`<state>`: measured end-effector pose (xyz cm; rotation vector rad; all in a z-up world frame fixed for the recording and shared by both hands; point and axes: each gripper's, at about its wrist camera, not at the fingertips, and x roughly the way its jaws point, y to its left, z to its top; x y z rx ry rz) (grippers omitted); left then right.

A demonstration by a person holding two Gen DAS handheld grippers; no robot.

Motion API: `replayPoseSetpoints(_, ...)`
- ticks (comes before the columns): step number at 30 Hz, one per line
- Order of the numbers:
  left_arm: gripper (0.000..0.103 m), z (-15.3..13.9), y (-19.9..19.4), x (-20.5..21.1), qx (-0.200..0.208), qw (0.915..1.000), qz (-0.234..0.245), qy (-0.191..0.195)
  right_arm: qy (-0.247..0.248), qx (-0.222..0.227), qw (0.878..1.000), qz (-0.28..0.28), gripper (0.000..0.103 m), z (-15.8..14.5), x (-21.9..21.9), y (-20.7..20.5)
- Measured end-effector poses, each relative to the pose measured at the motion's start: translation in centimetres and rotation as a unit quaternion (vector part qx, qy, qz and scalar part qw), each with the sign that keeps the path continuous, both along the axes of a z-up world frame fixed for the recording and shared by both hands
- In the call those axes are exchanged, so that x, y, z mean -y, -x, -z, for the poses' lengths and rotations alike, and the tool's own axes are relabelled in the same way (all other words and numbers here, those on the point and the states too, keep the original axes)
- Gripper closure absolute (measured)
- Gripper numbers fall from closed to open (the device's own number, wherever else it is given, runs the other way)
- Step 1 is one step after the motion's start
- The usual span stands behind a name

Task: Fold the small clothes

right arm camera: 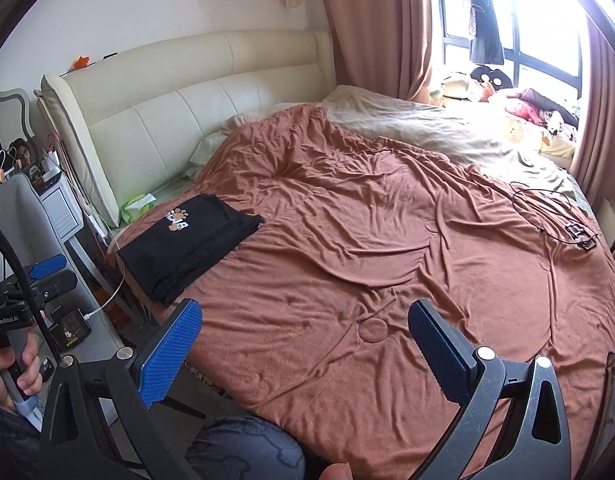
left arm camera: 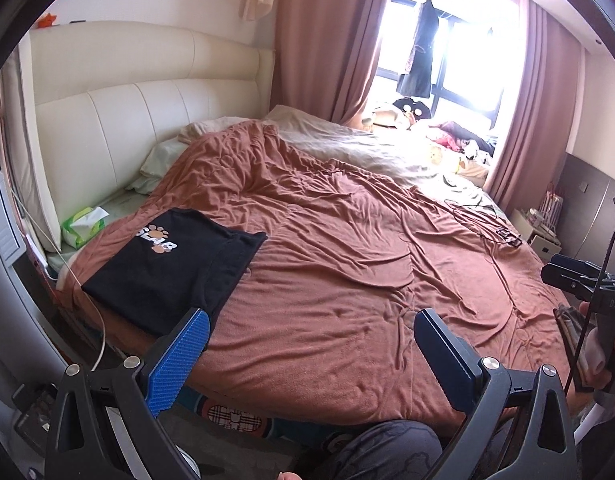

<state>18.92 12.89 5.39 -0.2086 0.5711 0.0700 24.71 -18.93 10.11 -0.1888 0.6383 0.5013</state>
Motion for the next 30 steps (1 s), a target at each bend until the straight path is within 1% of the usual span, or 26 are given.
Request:
replayPoseSetpoints(5, 0.000, -0.1, 2.5, 2.2, 0.009, 0.9999, 0.014, -0.005, 0.003, 0.017, 1.000, 0.012, 0.000, -0.1, 2.1, 3.8)
replayPoseSetpoints(8, 0.000, 0.1, 4.0, 3.4, 0.017, 0.9997, 0.011, -0.012, 0.005, 0.024, 0.999, 0.021, 0.000, 0.0, 3.4, 5.7)
replayPoseSetpoints(12, 0.000, 0.6, 5.9, 4.8, 0.025, 0.9995, 0.019, -0.010, 0.001, 0.040, 0.998, 0.038, 0.000, 0.2, 4.9, 8.6)
replayPoseSetpoints(17, 0.000, 1.2, 8.5, 6.3, 0.035, 0.9989, 0.023, -0.018, 0.001, 0.058, 0.997, 0.051, 0.000, 0.7, 6.6, 12.4)
replayPoseSetpoints(22, 0.000, 2.0, 10.6, 7.7, 0.043, 0.9985, 0.026, -0.021, 0.000, 0.069, 0.996, 0.056, 0.000, 1.8, 7.9, 15.7)
replayPoseSetpoints(27, 0.000, 2.5, 12.7, 9.6, 0.056, 0.9969, 0.037, -0.042, -0.005, 0.078, 0.995, 0.061, 0.000, 3.1, 9.2, 18.2)
replayPoseSetpoints(30, 0.000, 2.9, 13.8, 10.3, 0.061, 0.9961, 0.046, -0.045, -0.006, 0.085, 0.994, 0.068, 0.000, 3.8, 9.8, 19.3)
